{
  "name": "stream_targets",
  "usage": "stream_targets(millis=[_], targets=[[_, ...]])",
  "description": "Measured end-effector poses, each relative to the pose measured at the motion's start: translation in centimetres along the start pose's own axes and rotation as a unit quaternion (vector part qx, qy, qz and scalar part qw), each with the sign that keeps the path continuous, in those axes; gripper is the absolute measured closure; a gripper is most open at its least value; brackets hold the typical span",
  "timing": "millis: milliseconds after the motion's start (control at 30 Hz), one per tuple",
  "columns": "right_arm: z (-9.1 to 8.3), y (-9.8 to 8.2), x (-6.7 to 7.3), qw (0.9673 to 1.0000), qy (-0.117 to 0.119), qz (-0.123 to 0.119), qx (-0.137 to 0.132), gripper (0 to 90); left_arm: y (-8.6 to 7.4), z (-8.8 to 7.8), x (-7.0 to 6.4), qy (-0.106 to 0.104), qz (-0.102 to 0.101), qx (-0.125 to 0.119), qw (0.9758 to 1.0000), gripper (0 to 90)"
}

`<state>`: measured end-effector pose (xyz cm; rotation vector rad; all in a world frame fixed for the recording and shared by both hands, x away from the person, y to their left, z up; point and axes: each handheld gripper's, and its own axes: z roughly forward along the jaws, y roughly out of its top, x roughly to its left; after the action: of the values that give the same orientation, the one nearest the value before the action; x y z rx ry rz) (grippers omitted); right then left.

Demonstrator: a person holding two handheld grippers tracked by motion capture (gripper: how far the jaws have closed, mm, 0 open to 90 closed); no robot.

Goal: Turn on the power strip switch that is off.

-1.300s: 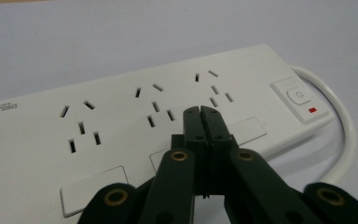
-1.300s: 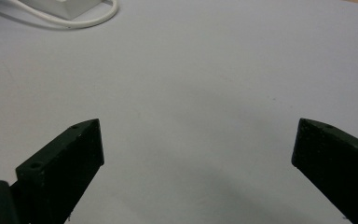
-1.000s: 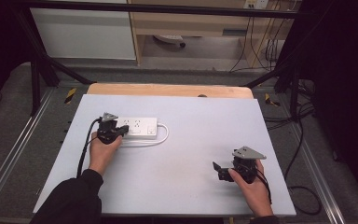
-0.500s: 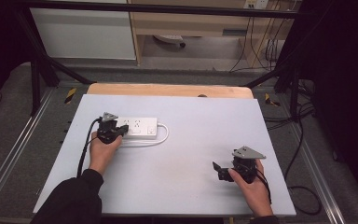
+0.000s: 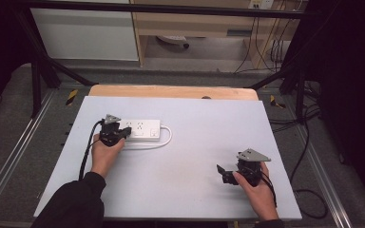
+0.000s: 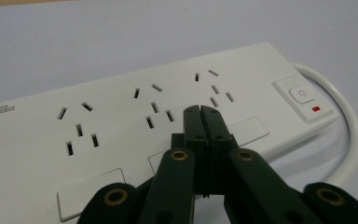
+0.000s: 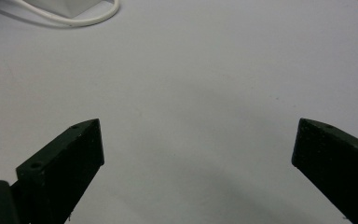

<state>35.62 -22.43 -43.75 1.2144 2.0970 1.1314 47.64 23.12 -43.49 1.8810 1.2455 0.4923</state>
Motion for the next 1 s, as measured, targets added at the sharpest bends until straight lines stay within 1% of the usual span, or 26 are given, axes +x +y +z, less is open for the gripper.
stream_targets(millis=[533,600,633,667,700,767,833,933,1000], targets=[[0.01,-0.01,0.03,1.0,0.002,0.0,0.002,2.6,-0.08,0.08,-0.07,0.001,0.0,0.0,1.0,90.0],[0.01,-0.02,0.02,1.0,0.002,-0.001,0.002,2.6,-0.28,0.25,-0.26,-0.014,-0.002,0.001,0.9999,90.0],[0.01,-0.02,0.02,1.0,0.002,0.0,0.003,2.6,-0.28,0.25,-0.26,-0.014,-0.002,0.001,0.9999,90.0],[0.03,-0.02,0.01,1.0,0.002,-0.001,0.002,2.6,-0.3,0.24,-0.48,-0.008,0.004,0.0,1.0,90.0],[0.02,-0.03,0.0,1.0,0.002,-0.001,0.002,2.6,-0.34,0.27,-0.85,0.005,0.021,-0.001,0.9998,90.0],[0.03,-0.02,0.04,1.0,0.002,0.0,0.003,2.6,-0.37,0.28,-0.93,0.007,0.023,-0.002,0.9997,90.0],[0.03,-0.03,0.06,1.0,0.002,0.001,0.003,2.6,-0.37,0.28,-0.84,0.004,0.021,-0.003,0.9998,90.0],[0.05,-0.04,0.01,1.0,0.002,-0.001,0.004,2.6,-0.39,0.28,-0.58,-0.005,0.007,-0.005,0.9999,90.0],[0.03,-0.03,0.04,1.0,0.002,0.001,0.004,2.6,-0.39,0.28,-0.59,-0.004,0.01,-0.005,0.9999,90.0]])
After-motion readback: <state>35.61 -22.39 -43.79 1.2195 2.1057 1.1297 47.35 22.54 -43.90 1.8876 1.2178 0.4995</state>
